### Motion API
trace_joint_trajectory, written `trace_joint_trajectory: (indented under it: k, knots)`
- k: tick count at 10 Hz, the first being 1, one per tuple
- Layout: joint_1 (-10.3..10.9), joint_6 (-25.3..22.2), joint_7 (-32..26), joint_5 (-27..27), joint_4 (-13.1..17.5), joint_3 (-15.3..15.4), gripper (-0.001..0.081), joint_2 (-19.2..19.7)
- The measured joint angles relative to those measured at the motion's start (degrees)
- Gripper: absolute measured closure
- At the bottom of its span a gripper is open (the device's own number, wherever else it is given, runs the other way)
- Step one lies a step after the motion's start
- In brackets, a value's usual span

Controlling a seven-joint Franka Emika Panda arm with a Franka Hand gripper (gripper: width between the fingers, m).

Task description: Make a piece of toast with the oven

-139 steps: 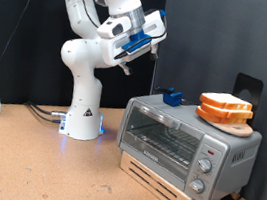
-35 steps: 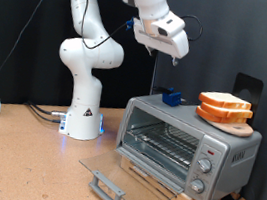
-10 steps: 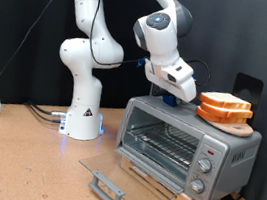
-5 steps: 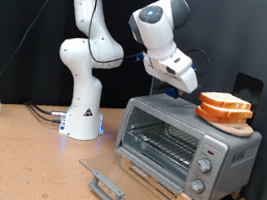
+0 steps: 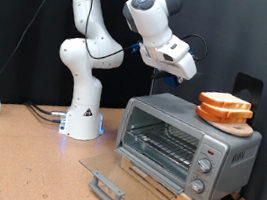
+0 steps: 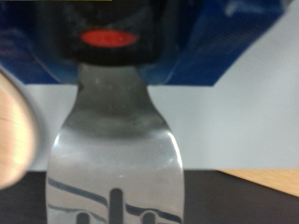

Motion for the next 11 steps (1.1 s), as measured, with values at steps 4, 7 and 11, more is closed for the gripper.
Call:
trace_joint_trajectory:
  k: [4,7,11]
  knots:
    - [-2.7,7.3,-8.9,-3.1,1.1,-3.5,0.0393,-0.2]
    - [-4.7,3.1,-13.5,-12.5,5.8,-5.2,0.0393,2.0]
    - [-4.4,15.7,-18.9,-11.9,4.2,-4.6,0.0393,1.5]
